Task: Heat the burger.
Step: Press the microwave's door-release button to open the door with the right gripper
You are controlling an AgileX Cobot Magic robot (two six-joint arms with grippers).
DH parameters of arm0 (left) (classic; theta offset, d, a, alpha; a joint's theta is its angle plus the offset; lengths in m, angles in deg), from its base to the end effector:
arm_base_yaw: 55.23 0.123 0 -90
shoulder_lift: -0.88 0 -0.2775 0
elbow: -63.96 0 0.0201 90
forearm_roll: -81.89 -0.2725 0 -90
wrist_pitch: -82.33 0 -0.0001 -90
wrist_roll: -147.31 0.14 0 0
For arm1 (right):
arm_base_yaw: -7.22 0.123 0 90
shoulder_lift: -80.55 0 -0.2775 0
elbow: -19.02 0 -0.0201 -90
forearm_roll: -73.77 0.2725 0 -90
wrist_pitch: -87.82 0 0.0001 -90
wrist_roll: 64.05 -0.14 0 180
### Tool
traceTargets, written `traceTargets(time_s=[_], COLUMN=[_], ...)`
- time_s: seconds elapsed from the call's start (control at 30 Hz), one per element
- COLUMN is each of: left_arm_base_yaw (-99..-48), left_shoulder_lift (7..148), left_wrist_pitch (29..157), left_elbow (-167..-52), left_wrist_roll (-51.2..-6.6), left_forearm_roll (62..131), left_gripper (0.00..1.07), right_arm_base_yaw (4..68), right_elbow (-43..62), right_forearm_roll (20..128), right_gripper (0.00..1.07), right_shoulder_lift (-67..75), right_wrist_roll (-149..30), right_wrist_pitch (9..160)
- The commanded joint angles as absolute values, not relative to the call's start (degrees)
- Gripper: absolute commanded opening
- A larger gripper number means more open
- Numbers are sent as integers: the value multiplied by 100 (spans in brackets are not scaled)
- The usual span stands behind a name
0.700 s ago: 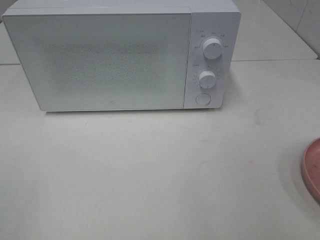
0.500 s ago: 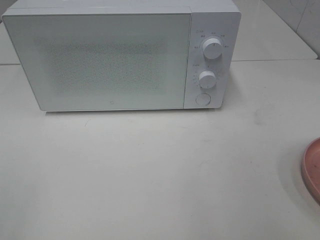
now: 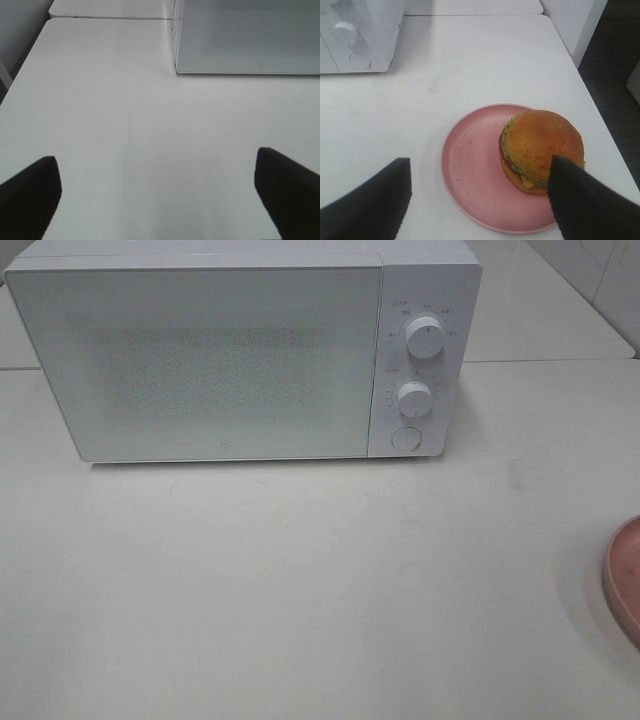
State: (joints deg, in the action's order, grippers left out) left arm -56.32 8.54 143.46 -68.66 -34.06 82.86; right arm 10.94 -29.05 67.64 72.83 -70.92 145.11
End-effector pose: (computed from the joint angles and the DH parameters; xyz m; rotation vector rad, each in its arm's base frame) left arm 0.0623 -0.0033 0.2708 -0.0039 2.0278 -0.0473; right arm 0.0681 -0.0082 0.2757 0.0558 1.9685 -0.0057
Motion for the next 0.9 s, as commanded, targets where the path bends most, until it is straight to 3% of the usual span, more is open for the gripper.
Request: traceTargets(time_s=[0.03,0.9], left_arm_base_yaw=[-5614,-5614], left_shoulder_lift=[751,751], left_wrist_pitch=[14358,14358], left_elbow=[-6860,-6860], left_wrist_roll=[-3406,-3406], left_forearm_roll=[8263,8263], left_gripper=[98,98], right_arm_base_yaw=[1071,1071], right_elbow=[-2722,-2962], right_forearm_roll=[6718,6707], right_gripper=[75,75], right_shoulder_lift=[7306,5450], right_wrist_roll=[-7126,-7121], right_wrist_pitch=[14208,11727])
